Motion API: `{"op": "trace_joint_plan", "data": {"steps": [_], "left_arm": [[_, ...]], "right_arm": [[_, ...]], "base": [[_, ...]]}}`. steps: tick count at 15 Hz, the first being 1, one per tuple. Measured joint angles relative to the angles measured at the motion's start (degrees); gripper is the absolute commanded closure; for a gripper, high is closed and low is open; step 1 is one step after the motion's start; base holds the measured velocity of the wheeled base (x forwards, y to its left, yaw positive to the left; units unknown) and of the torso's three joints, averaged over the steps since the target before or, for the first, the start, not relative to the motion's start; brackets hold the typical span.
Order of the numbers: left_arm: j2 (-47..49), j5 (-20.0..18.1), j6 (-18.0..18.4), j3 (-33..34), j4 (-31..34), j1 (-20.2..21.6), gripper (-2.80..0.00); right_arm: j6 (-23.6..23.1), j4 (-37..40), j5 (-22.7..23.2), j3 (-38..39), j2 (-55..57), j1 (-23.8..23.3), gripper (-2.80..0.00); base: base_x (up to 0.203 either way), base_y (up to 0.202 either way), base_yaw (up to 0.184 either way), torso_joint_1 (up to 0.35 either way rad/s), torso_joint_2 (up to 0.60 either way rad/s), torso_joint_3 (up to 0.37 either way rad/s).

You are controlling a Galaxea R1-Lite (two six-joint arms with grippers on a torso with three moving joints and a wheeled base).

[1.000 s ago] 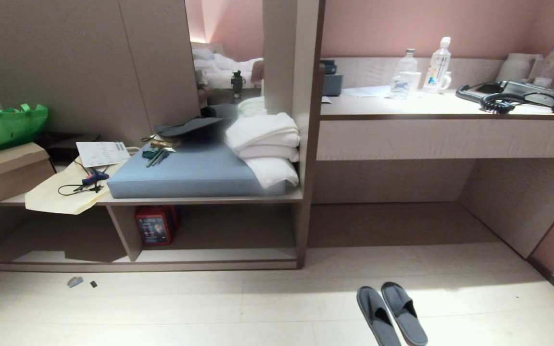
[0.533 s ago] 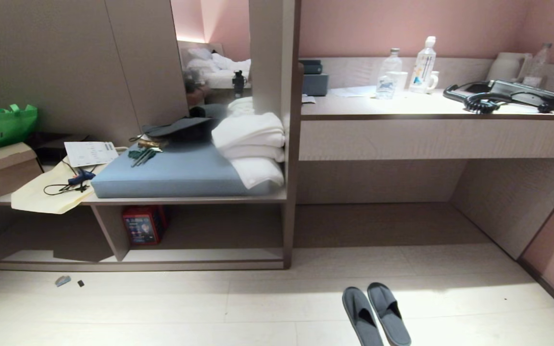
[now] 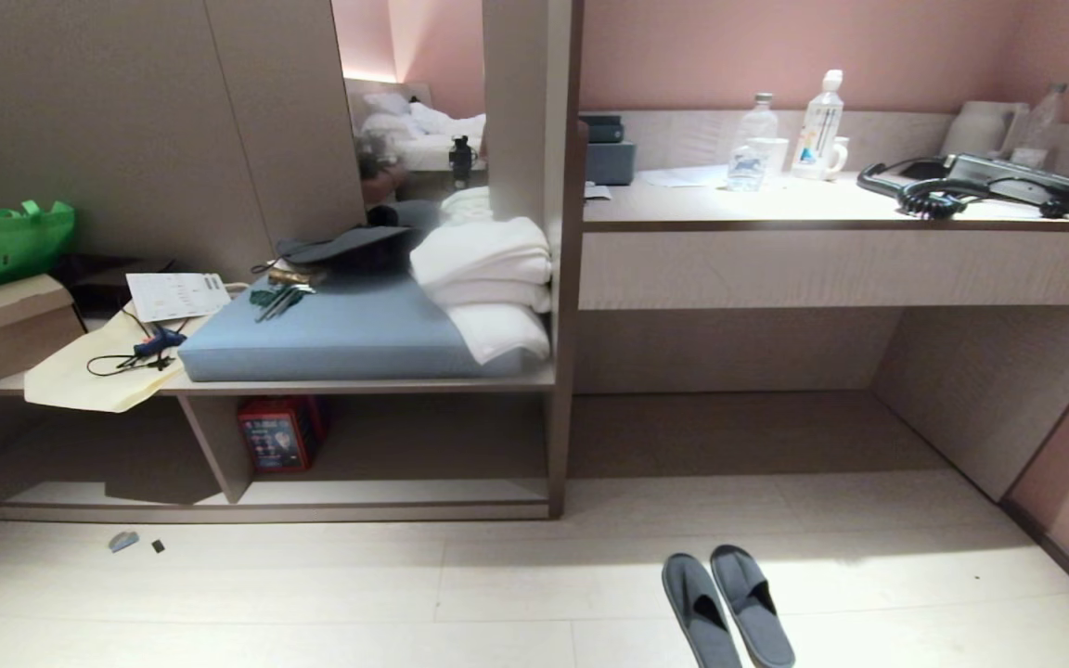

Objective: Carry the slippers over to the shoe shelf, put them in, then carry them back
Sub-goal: Pick up the slippers on the floor

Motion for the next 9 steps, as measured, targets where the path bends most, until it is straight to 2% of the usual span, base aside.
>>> {"op": "trace_joint_plan", "data": {"steps": [9], "left_arm": [[0.0, 0.05, -0.01, 0.0, 0.03, 0.0, 0.0]], "right_arm": [[0.0, 0.0, -0.02, 0.0, 0.0, -0.01, 0.0]], "base": [[0.0, 0.0, 0.0, 0.002, 0.0, -0.18]]}}
